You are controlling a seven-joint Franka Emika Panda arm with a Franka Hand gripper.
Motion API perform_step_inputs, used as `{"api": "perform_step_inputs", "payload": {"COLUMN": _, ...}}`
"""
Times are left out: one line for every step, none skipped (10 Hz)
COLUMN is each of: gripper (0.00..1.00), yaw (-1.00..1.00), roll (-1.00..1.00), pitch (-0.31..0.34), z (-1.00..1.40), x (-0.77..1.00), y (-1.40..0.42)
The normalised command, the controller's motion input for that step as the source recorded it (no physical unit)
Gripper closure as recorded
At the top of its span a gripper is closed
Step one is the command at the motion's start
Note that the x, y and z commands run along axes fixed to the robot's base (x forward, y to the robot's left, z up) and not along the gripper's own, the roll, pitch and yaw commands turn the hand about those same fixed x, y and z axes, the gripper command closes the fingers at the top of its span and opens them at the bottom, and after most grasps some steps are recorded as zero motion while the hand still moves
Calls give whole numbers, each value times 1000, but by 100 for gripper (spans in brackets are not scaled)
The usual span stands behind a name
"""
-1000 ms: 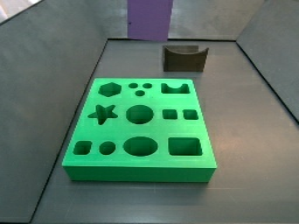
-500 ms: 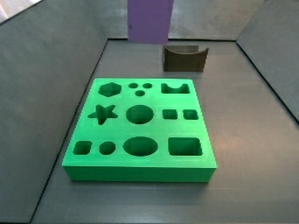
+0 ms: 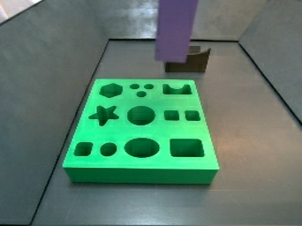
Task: Pick up the arch object. Move up. Place the arch object on the fixture. Regrasp the arch object. Move to above the board. Insert the arch object.
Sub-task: Insert the arch object.
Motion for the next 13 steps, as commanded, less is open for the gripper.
{"api": "perform_step_inputs", "payload": {"gripper": 100, "yaw": 0, "roll": 0, "pitch": 0, "z": 0, "x": 140, "y": 0}}
{"api": "perform_step_inputs", "payload": {"gripper": 100, "yaw": 0, "roll": 69, "pitch": -19, "z": -454, "x": 169, "y": -91}}
{"api": "perform_step_inputs", "payload": {"gripper": 100, "yaw": 0, "roll": 143, "pitch": -119, "z": -657, "x": 60, "y": -74}}
{"api": "perform_step_inputs", "payload": {"gripper": 100, "yaw": 0, "roll": 140, "pitch": -150, "z": -603, "x": 0, "y": 0}}
{"api": "perform_step_inputs", "payload": {"gripper": 100, "yaw": 0, "roll": 46, "pitch": -127, "z": -209, "x": 0, "y": -57}}
{"api": "perform_step_inputs", "payload": {"gripper": 100, "yaw": 0, "roll": 19, "pitch": -130, "z": -157, "x": 0, "y": -74}}
{"api": "perform_step_inputs", "payload": {"gripper": 100, "yaw": 0, "roll": 53, "pitch": -156, "z": -217, "x": -11, "y": -80}}
{"api": "perform_step_inputs", "payload": {"gripper": 100, "yaw": 0, "roll": 99, "pitch": -143, "z": -326, "x": -126, "y": -51}}
{"api": "perform_step_inputs", "payload": {"gripper": 100, "yaw": 0, "roll": 89, "pitch": -180, "z": -260, "x": -31, "y": -100}}
{"api": "perform_step_inputs", "payload": {"gripper": 100, "yaw": 0, "roll": 79, "pitch": -87, "z": -80, "x": 0, "y": -94}}
{"api": "perform_step_inputs", "payload": {"gripper": 100, "yaw": 0, "roll": 84, "pitch": -79, "z": -200, "x": -3, "y": 0}}
{"api": "perform_step_inputs", "payload": {"gripper": 100, "yaw": 0, "roll": 81, "pitch": -107, "z": -294, "x": -23, "y": 0}}
{"api": "perform_step_inputs", "payload": {"gripper": 100, "yaw": 34, "roll": 83, "pitch": -77, "z": -277, "x": -37, "y": 0}}
